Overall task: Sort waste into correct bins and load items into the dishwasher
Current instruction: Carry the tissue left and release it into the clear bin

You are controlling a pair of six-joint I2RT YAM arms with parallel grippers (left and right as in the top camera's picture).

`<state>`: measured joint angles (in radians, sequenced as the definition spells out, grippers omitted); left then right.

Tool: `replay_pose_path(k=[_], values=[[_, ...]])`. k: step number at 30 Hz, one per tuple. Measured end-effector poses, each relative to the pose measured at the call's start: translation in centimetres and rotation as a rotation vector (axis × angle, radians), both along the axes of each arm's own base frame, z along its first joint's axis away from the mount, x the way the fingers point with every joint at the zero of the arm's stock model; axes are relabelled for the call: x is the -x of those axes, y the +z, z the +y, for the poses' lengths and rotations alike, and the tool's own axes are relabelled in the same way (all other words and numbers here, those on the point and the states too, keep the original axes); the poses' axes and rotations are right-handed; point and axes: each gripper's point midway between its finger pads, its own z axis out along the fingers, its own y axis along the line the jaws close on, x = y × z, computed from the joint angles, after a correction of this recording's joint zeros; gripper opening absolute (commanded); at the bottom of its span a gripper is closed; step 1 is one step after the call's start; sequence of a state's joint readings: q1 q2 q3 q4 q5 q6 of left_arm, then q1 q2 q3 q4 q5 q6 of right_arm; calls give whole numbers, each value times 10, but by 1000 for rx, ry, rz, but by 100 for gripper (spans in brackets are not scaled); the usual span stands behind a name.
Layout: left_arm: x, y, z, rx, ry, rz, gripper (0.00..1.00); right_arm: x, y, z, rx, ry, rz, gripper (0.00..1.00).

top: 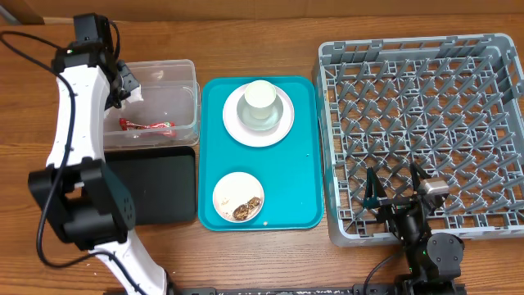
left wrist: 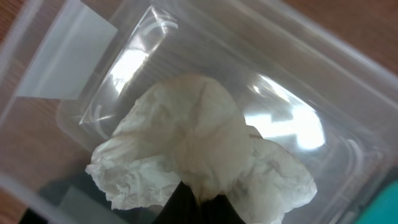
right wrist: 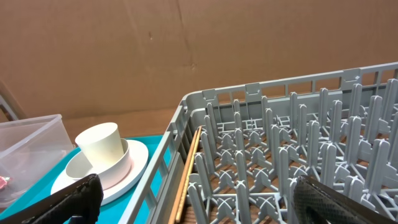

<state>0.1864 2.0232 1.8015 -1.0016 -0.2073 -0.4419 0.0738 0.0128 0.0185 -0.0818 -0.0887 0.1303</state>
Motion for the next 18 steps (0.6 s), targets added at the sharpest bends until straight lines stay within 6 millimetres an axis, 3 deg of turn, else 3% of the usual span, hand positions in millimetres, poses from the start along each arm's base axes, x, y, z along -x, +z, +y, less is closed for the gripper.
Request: replay_pose_path(k=[2, 3, 5, 6, 12, 18], values=[[-2, -13, 2, 3, 1, 22, 25, 0, 0, 0, 0, 0, 0, 100], [-3, -19, 3, 5, 3, 28, 38, 0, 0, 0, 0, 0, 1, 100], [-5, -25, 3, 6, 3, 35, 88, 0, 0, 0, 0, 0, 0, 100], [-4, -25, 3, 8, 5, 36, 96, 0, 0, 0, 0, 0, 1, 100], [5, -17, -1, 27, 4, 77, 97, 0, 0, 0, 0, 0, 0, 100], [21, 34, -28, 142, -41, 87, 93, 0, 0, 0, 0, 0, 0, 100]])
